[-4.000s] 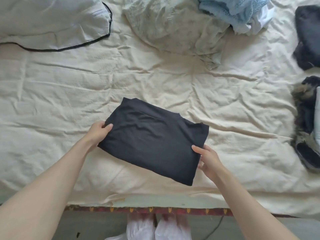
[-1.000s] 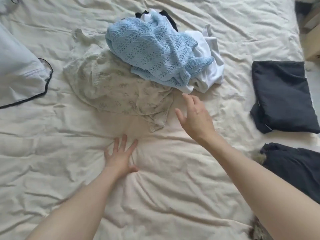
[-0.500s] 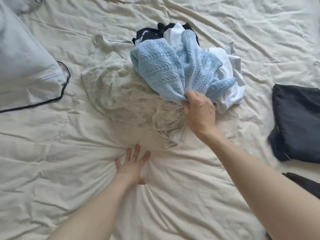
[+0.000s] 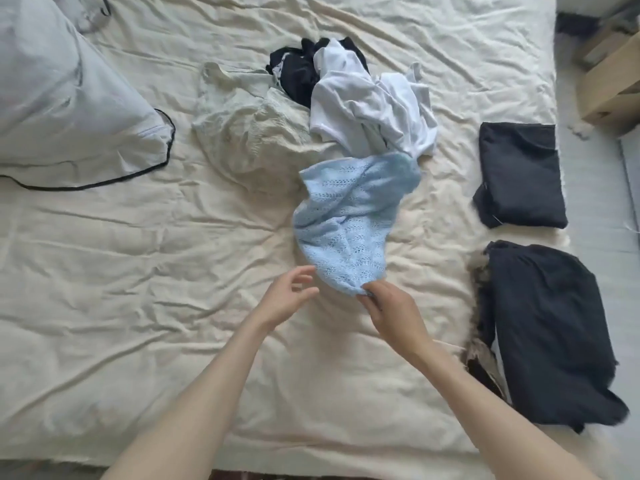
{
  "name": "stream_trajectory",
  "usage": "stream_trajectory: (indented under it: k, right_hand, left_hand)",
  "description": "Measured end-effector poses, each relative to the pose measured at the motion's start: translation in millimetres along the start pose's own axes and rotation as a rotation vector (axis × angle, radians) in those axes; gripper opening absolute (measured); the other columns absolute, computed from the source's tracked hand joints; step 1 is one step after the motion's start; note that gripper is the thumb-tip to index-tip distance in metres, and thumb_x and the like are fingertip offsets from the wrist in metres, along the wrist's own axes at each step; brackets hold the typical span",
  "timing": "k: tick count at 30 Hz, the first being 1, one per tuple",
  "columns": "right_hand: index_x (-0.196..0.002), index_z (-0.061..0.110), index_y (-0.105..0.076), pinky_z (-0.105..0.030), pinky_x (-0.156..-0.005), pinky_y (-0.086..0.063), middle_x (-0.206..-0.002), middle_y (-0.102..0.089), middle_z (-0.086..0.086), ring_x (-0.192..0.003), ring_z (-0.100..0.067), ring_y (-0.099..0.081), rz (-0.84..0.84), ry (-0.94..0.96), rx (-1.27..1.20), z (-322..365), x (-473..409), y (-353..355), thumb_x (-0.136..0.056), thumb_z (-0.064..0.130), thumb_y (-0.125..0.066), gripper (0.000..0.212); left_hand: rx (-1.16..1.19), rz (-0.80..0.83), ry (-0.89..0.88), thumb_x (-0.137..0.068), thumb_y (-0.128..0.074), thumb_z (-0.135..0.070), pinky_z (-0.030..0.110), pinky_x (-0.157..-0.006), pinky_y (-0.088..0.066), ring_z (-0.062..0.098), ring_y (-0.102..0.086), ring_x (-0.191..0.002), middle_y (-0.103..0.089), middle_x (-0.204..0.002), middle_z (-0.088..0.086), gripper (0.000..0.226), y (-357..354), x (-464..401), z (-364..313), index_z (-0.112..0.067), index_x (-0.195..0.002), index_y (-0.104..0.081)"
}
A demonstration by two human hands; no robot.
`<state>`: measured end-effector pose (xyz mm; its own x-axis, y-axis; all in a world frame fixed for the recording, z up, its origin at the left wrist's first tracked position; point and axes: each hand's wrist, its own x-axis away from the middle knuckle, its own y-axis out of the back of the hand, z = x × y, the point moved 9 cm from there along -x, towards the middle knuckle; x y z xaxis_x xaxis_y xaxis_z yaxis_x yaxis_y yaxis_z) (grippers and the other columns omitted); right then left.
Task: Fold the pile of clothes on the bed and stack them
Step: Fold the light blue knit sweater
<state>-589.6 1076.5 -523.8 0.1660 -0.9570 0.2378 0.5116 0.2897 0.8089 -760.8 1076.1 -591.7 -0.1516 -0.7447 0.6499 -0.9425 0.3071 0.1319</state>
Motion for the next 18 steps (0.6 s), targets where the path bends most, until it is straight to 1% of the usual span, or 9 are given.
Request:
stream_trajectory:
  k: [3,6,9,11,12,14,15,16,18]
  right_hand:
    - [-0.076,-0.001,-0.065,-0.033,-0.062,-0.033,-0.068,-0.059,-0.015,-0.067,-0.028,-0.054,-0.119,-0.011,-0.143,20,25,24,-0.084,0.007,-0.069,0.012]
    - [-0.07,-0.003,-0.061,-0.017,-0.059,-0.033,-0.062,-0.049,-0.008,-0.061,-0.011,-0.039,-0.117,0.117,-0.2,63,38,49,-0.083,0.009,-0.07,0.02]
    - [-0.07,-0.004,-0.064,-0.009,-0.063,-0.034,-0.062,-0.044,0.003,-0.063,-0.007,-0.038,-0.145,0.182,-0.228,102,42,86,-0.082,0.01,-0.072,0.02]
    - [-0.085,0.0,-0.07,-0.015,-0.071,-0.038,-0.077,-0.06,-0.005,-0.074,-0.013,-0.052,-0.125,0.221,-0.212,126,40,114,-0.08,0.015,-0.075,0.016]
    - [-0.096,0.003,-0.07,-0.021,-0.078,-0.04,-0.092,-0.064,-0.008,-0.086,-0.019,-0.057,-0.078,0.245,-0.177,139,37,125,-0.08,0.019,-0.075,0.023]
    - [-0.115,0.009,-0.063,-0.026,-0.09,-0.039,-0.115,-0.061,-0.008,-0.105,-0.021,-0.056,0.039,0.337,-0.037,171,32,144,-0.081,0.024,-0.073,0.038]
    - [-0.121,0.011,-0.059,-0.025,-0.092,-0.037,-0.12,-0.057,-0.006,-0.11,-0.02,-0.053,0.075,0.406,0.025,190,31,153,-0.084,0.021,-0.071,0.04]
    - [-0.123,0.013,-0.056,-0.021,-0.09,-0.035,-0.121,-0.055,-0.004,-0.11,-0.018,-0.05,0.086,0.468,0.057,211,32,165,-0.085,0.016,-0.068,0.04]
    - [-0.118,0.014,-0.058,-0.014,-0.078,-0.031,-0.112,-0.055,0.001,-0.1,-0.012,-0.048,0.038,0.543,0.038,255,34,197,-0.085,0.007,-0.062,0.034]
  left_hand:
    - [-0.098,-0.014,-0.197,-0.084,-0.067,-0.002,0.009,-0.081,-0.045,0.012,-0.06,-0.094,-0.063,-0.108,0.004,0.037,-24,41,-22,-0.01,-0.12,-0.061]
    - [-0.138,-0.236,-0.313,-0.082,-0.07,-0.006,0.006,-0.07,-0.042,0.011,-0.061,-0.077,-0.07,-0.093,0.008,0.014,-8,76,-45,-0.004,-0.097,-0.071]
    - [-0.246,-0.328,-0.47,-0.079,-0.073,-0.003,0.006,-0.063,-0.039,0.005,-0.055,-0.065,-0.069,-0.081,0.009,0.003,19,112,-86,-0.003,-0.082,-0.073]
    - [-0.322,-0.392,-0.537,-0.076,-0.074,0.0,0.006,-0.062,-0.037,0.007,-0.053,-0.063,-0.068,-0.077,0.009,0.003,47,138,-118,-0.003,-0.077,-0.073]
    - [-0.352,-0.442,-0.557,-0.076,-0.074,0.0,0.006,-0.061,-0.037,0.008,-0.054,-0.062,-0.068,-0.076,0.008,0.004,65,153,-134,-0.003,-0.076,-0.073]
    - [-0.413,-0.537,-0.59,-0.076,-0.073,-0.002,0.005,-0.06,-0.036,0.006,-0.053,-0.059,-0.067,-0.075,0.004,0.005,102,184,-168,-0.006,-0.074,-0.073]
    - [-0.45,-0.578,-0.614,-0.077,-0.073,-0.003,0.005,-0.06,-0.035,0.003,-0.052,-0.06,-0.067,-0.074,0.003,0.005,118,202,-186,-0.007,-0.074,-0.073]
    - [-0.483,-0.616,-0.642,-0.077,-0.073,-0.003,0.004,-0.06,-0.035,0.003,-0.052,-0.06,-0.067,-0.075,0.003,0.005,133,221,-205,-0.007,-0.075,-0.073]
    - [-0.537,-0.706,-0.693,-0.078,-0.073,-0.005,0.004,-0.061,-0.034,0.005,-0.051,-0.06,-0.066,-0.076,0.003,0.002,162,263,-239,-0.006,-0.077,-0.074]
